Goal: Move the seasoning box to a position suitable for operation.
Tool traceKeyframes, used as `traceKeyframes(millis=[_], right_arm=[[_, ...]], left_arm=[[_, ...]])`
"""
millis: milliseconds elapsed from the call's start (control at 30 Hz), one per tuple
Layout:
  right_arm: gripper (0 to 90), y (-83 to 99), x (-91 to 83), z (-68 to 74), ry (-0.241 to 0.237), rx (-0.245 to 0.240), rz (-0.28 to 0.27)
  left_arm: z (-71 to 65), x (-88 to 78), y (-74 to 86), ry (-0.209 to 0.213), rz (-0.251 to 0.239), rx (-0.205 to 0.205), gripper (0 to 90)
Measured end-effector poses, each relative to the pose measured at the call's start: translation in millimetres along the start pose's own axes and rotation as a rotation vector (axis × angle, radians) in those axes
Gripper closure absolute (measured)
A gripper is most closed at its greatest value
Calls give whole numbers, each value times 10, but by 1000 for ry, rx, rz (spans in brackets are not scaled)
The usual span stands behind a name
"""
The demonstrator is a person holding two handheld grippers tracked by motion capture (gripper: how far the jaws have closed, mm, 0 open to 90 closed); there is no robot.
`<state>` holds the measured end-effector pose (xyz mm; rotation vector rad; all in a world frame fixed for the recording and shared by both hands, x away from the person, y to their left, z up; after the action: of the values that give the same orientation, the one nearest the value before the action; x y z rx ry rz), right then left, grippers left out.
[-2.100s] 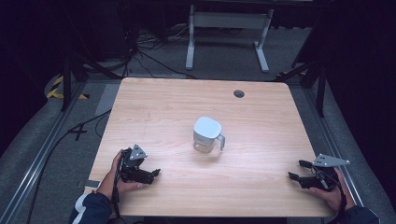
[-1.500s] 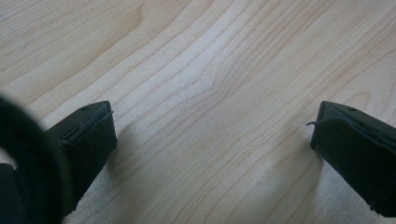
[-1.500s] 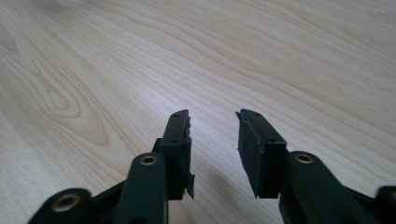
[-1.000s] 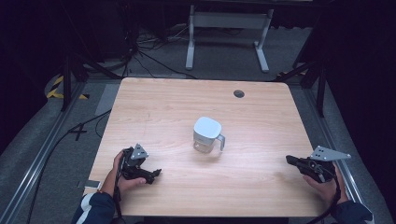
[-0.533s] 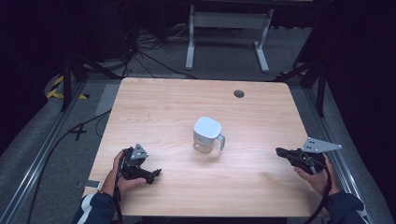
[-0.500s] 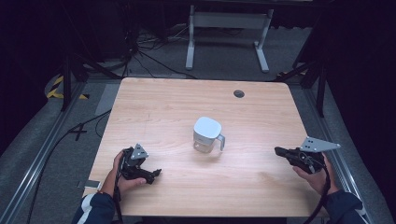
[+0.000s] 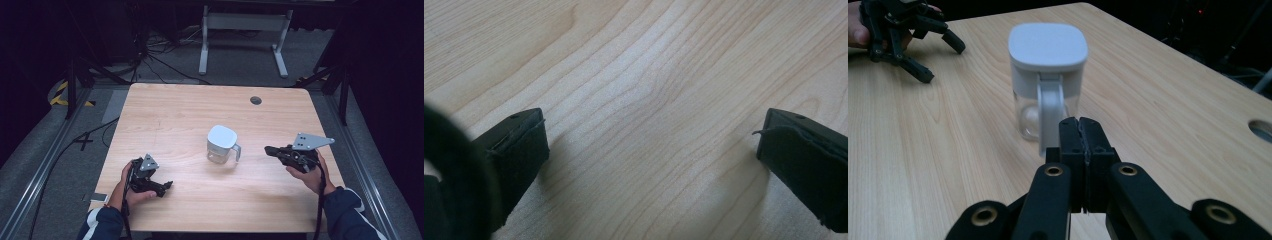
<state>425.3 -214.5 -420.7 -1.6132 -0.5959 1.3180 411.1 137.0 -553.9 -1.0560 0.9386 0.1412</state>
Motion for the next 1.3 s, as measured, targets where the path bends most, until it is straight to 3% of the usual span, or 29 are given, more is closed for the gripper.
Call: traceKeyframes(millis=[167,600,1300], right_arm=[[900,-198,254,41,-31,-36,-11],[900,-477,592,28,-72,-60,-60],[900,-474,817,-11,-91,-67,-43]], left_arm=[[-1,1,0,-1,-1,-2,4],[-2,1,-2,-7,-2,-8,4],[-7,3,-8,-32,2,-31,7]])
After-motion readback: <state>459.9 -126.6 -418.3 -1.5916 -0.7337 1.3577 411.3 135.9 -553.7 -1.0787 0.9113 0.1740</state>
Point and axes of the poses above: each handheld gripper's, and its own axes: x roughly forward along the jaws, y roughly out of its underside, z roughly to its left, the point moved 10 cm from there along x, roughly forward along the jaws, and after that the axes turned 14 degrees about -y, right-handed, at the moved point
